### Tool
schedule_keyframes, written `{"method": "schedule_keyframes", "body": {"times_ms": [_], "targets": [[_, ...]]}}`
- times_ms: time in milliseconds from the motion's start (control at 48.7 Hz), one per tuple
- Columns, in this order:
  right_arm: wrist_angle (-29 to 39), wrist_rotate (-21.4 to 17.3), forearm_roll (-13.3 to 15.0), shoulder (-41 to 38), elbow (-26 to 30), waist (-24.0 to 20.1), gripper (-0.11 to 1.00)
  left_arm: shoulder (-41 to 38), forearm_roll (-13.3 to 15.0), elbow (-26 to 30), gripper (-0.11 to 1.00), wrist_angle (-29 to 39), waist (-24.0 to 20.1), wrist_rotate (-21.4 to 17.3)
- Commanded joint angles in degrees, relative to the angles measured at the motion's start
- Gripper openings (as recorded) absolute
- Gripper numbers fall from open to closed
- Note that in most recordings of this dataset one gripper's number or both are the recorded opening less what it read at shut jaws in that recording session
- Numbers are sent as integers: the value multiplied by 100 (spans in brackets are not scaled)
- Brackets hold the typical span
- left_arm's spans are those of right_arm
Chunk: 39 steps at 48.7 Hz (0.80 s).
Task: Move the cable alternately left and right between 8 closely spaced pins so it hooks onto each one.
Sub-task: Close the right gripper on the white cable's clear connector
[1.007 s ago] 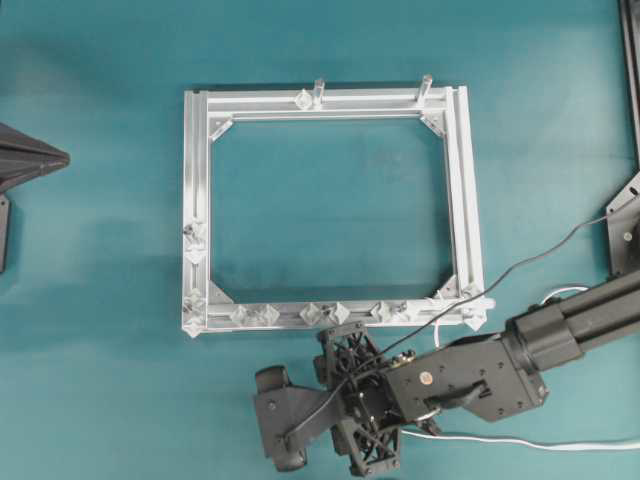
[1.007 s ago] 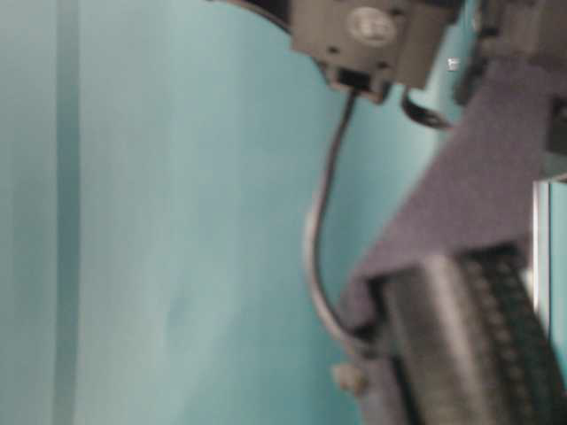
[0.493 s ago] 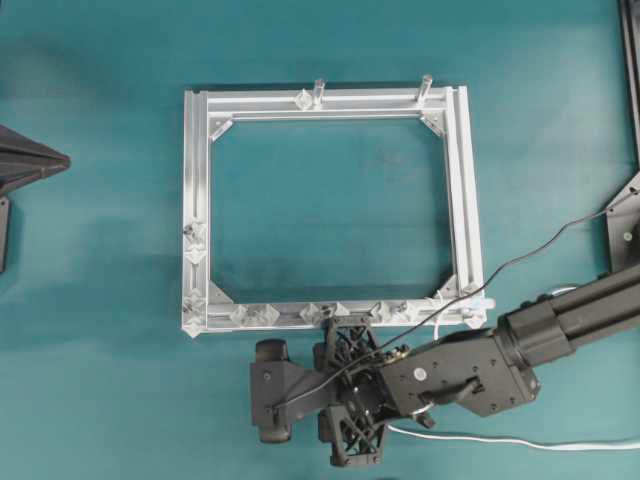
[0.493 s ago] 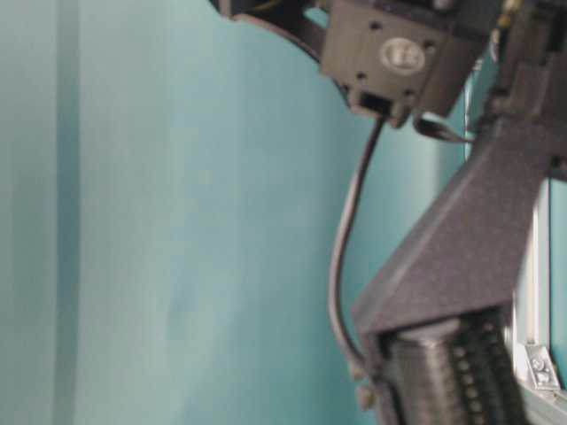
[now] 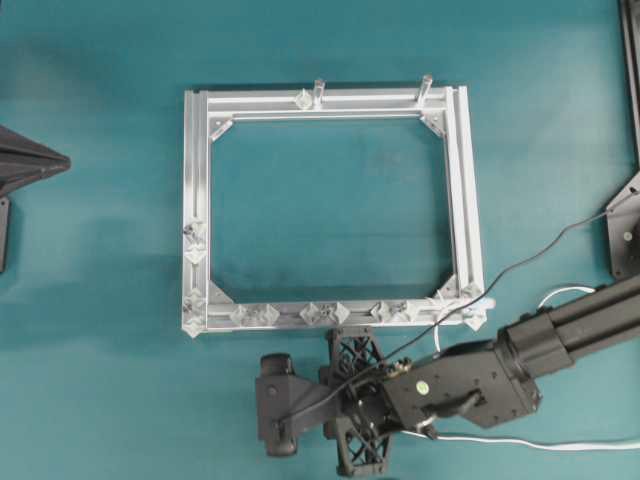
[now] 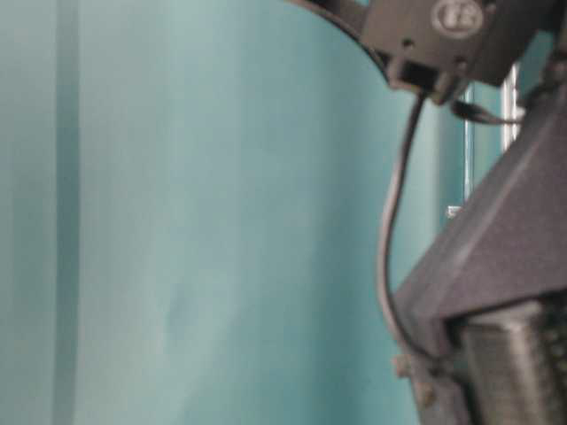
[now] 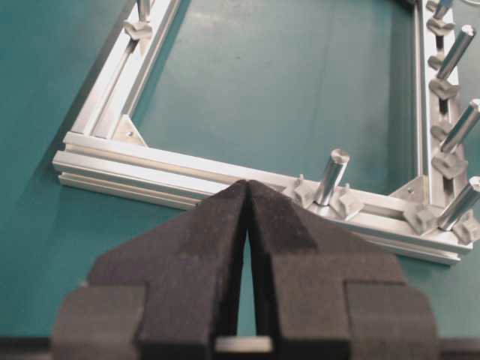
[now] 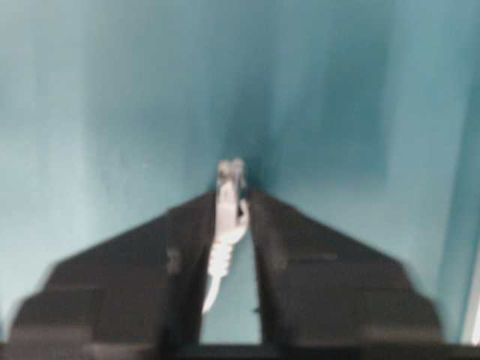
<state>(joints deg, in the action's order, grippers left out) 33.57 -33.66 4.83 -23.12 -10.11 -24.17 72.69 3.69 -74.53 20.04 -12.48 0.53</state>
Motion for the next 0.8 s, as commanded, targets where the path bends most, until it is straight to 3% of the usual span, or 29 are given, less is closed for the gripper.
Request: {"method": "schedule_keyframes", "body": {"times_ms": [0,514,781], "targets": [[62,-9,-9,97,44,-53,14,-35,9,53,0,-26,18,53],[606,-105,70,747,9,-79,13,-26,9,53,0,-26,18,53],[1134,-756,79,1125,-325,-132,13,35,9,44,0,-26,18,53]]}}
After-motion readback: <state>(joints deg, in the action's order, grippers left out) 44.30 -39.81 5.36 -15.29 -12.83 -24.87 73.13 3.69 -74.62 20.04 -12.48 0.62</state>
